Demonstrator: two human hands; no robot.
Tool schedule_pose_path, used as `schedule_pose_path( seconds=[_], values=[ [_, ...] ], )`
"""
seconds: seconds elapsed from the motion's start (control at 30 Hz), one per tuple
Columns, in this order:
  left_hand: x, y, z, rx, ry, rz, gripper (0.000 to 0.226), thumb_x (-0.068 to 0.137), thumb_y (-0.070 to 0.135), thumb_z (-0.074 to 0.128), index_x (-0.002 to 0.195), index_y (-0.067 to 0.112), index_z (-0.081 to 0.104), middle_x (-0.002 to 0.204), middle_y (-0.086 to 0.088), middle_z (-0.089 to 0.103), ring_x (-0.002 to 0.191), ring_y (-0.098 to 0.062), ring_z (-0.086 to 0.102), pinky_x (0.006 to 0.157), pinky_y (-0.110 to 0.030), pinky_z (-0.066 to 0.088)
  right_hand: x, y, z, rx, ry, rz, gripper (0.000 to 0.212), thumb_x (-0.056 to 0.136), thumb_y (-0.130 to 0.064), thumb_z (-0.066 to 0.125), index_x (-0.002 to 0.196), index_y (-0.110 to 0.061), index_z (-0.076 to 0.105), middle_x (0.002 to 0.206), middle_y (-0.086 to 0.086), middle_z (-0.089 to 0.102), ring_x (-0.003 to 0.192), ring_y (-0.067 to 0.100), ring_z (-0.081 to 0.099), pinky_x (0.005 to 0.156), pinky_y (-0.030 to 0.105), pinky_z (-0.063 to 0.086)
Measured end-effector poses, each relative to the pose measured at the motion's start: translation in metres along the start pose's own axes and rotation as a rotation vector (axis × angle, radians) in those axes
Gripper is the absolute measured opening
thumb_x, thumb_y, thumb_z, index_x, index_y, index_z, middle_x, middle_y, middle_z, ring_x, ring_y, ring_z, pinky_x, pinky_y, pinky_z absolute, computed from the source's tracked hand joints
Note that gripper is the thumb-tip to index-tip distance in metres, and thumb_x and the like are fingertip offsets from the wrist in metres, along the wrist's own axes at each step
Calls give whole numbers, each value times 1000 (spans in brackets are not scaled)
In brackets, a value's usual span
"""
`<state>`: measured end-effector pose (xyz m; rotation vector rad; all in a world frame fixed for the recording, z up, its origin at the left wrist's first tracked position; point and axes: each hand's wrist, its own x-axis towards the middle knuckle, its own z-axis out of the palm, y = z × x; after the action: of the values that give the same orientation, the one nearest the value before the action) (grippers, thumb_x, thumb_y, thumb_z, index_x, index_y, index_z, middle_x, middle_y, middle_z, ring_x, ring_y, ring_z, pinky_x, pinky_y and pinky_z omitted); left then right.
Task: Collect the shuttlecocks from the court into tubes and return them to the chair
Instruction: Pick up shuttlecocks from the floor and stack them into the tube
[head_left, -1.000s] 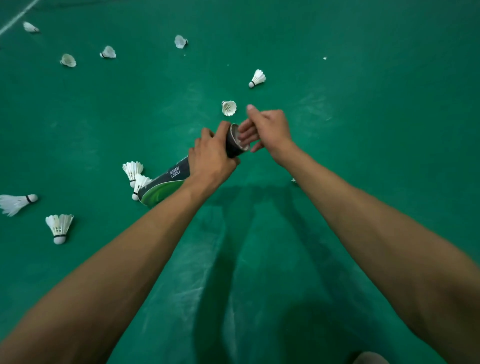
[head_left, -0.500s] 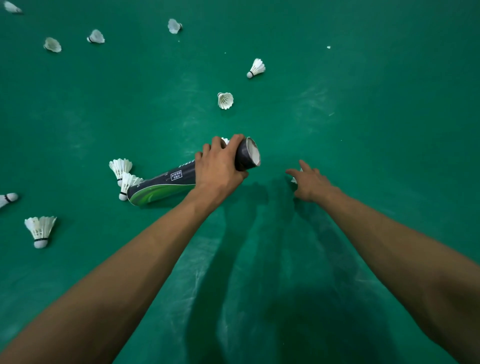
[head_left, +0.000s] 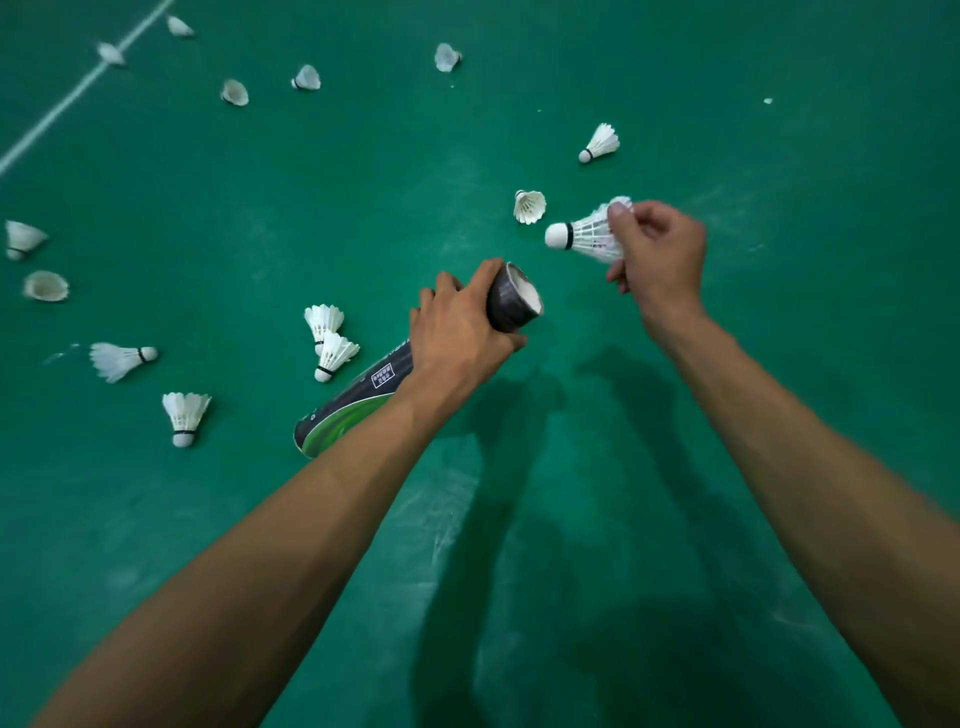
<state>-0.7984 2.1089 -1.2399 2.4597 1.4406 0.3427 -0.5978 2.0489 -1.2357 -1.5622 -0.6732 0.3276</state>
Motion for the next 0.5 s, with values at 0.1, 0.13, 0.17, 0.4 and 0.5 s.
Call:
schedule_pose_path(
  seconds=[0.1,0.13,0.17,0.4,0.5],
  values=[
    [-9,-5,-21,-18,22,-49,87,67,61,83,143,45,42,111,-9,55,104,-38,57,91,-44,49,-18,-32,25,-19,-244,-168,30,97,-27,67,78,-4,67,56,5,62,33,10,51,36,23,36],
    [-10,-8,-28,-36,31,-75,87,67,61,84,141,45,43,110,-10,56,103,-39,58,90,-44,50,-25,-38,34,-55,-278,-205,33,97,-28,66,79,-1,68,59,12,63,35,7,51,38,23,38],
    [-11,-13,-35,-51,39,-100,87,66,62,84,141,45,43,110,-11,57,103,-40,59,91,-45,51,-31,-42,42,-87,-297,-227,34,97,-31,65,79,-2,69,64,14,66,38,5,52,41,23,40],
    [-22,-49,-61,-49,92,-126,87,66,62,84,140,47,42,110,-8,59,103,-37,62,84,-40,51,-45,-68,61,-240,-363,-375,38,93,-39,64,74,-7,67,62,6,63,58,22,61,59,43,54],
    [-24,-51,-64,-72,106,-124,88,66,62,84,141,49,41,112,-8,59,104,-36,62,87,-41,52,-50,-75,56,-421,-326,-461,33,94,-41,63,76,-15,71,64,-4,64,61,14,59,60,36,52]
  ],
)
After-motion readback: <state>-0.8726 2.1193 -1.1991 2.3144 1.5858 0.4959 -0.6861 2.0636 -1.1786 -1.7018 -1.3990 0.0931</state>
